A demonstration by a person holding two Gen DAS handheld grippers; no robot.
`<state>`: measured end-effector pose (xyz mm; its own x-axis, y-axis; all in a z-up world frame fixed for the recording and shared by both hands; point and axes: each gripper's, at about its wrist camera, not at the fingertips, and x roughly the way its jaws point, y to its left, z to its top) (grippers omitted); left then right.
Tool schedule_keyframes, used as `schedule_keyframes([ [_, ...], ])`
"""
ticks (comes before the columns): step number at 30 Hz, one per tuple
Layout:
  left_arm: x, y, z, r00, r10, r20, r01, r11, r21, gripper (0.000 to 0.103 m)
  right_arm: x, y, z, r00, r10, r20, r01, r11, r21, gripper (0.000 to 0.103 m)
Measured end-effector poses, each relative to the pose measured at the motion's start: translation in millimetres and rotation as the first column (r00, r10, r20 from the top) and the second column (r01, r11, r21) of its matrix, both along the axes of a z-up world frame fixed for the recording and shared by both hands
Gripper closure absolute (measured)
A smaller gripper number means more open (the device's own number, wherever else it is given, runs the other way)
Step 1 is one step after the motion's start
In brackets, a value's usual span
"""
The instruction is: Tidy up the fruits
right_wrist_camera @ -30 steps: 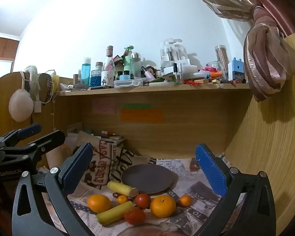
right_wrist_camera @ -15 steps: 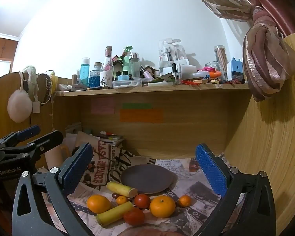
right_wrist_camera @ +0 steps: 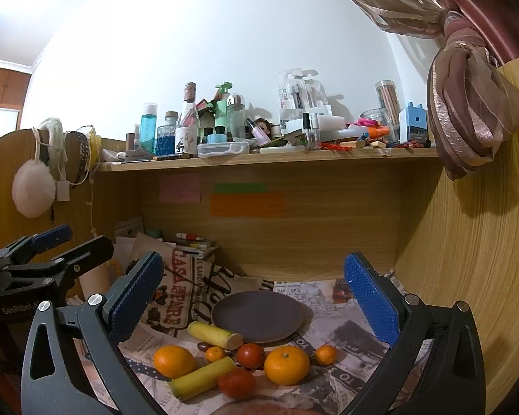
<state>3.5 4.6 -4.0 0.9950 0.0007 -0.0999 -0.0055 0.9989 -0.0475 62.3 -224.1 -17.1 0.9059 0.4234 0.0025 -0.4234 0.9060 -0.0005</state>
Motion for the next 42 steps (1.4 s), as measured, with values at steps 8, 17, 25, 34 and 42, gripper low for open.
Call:
schedule_keyframes([
  [8,0.6,-0.3,0.8,1.000,-0.001,-0.001,0.001,1.000,0.003,0.000,-0.7,0.1,-0.4,1.000,0.006,-0.002,-0.006,1.000,0.004,0.000],
  [17,1.9,-6.7,1.4,1.000,-0.002,0.002,0.002,1.000,0.020,0.000,-1.8,-1.0,-0.4,1.000,0.000,0.001,0.000,1.000,0.007,0.000],
  [25,0.6,-7.5,1.0,1.000,-0.004,0.004,0.004,1.000,0.023,0.000,-2.2,-1.1,-0.1,1.000,0.002,0.000,-0.002,1.000,0.008,0.000],
  [34,0.6,-7.7,1.8,1.000,-0.004,0.006,0.004,1.000,0.024,0.000,-3.6,-2.1,2.1,1.000,0.001,0.006,-0.001,1.000,0.015,0.000],
  [42,-0.7,-9.9,4.4,1.000,-0.005,0.012,0.005,1.000,0.027,0.000,-3.2,-2.1,2.3,1.000,-0.001,0.004,0.001,1.000,0.018,0.000],
])
